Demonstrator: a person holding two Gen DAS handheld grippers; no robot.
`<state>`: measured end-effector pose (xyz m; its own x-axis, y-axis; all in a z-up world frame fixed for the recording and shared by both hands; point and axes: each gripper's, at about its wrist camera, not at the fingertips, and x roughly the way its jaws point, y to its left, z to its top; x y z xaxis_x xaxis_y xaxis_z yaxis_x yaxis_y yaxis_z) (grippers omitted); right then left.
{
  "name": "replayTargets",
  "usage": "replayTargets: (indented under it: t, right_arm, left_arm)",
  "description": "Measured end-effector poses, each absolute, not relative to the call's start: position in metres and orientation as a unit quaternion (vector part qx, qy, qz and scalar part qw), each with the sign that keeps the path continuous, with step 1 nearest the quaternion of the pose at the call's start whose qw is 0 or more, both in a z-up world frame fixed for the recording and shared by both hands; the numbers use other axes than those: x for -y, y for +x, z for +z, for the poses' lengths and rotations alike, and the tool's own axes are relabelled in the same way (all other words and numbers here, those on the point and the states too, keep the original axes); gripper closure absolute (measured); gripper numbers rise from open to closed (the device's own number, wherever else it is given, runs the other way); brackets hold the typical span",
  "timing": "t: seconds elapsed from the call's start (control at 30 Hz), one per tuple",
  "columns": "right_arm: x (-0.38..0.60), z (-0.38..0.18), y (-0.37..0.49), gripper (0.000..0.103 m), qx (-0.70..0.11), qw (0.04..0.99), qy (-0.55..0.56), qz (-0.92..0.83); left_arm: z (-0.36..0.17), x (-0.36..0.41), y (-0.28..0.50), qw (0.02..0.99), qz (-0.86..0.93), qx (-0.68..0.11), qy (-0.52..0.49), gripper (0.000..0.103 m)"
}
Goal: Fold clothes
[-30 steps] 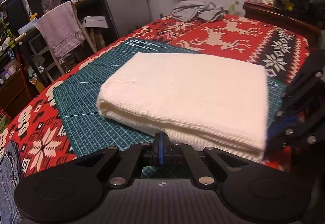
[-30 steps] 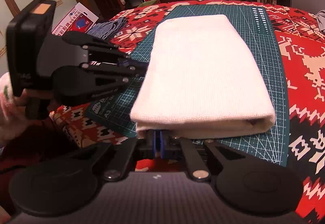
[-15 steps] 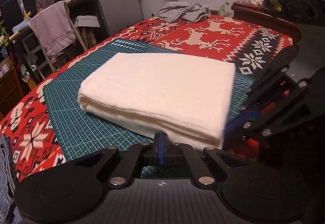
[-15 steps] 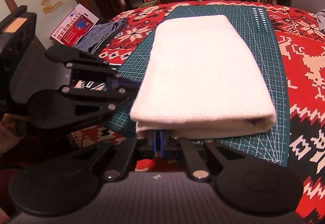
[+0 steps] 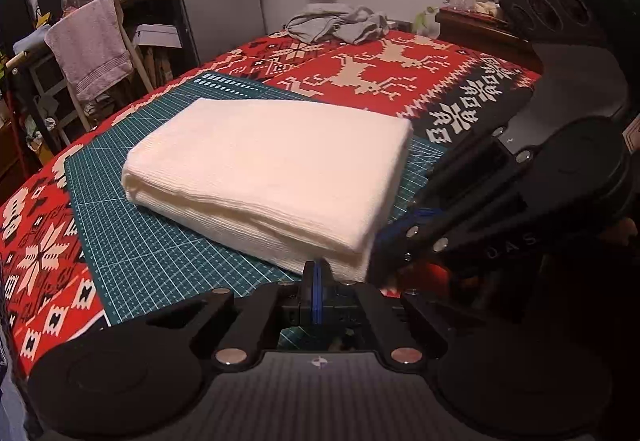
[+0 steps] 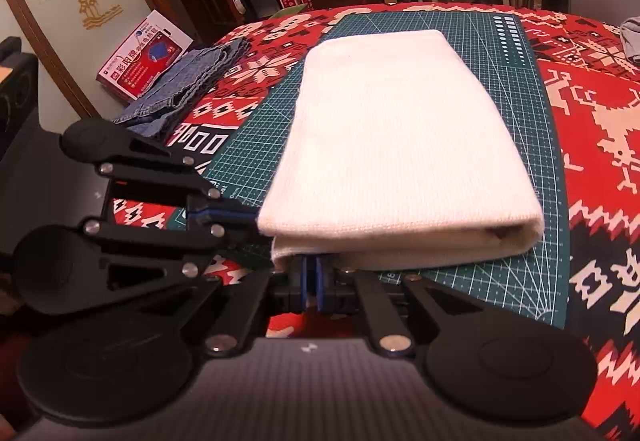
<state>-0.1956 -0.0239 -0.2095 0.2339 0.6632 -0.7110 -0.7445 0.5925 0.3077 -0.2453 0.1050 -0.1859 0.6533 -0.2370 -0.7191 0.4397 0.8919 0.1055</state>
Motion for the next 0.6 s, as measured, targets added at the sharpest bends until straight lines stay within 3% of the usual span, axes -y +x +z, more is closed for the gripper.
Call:
replayTargets:
  t: [0.6]
  right_arm:
    - [0.035, -0.209, -0.200, 0.095, -0.423, 0.790, -0.039, 0.443]
  left_arm:
    - [-0.193, -0.078, -0.259, 0.883, -0.230, -0.386, 0.133, 0.103]
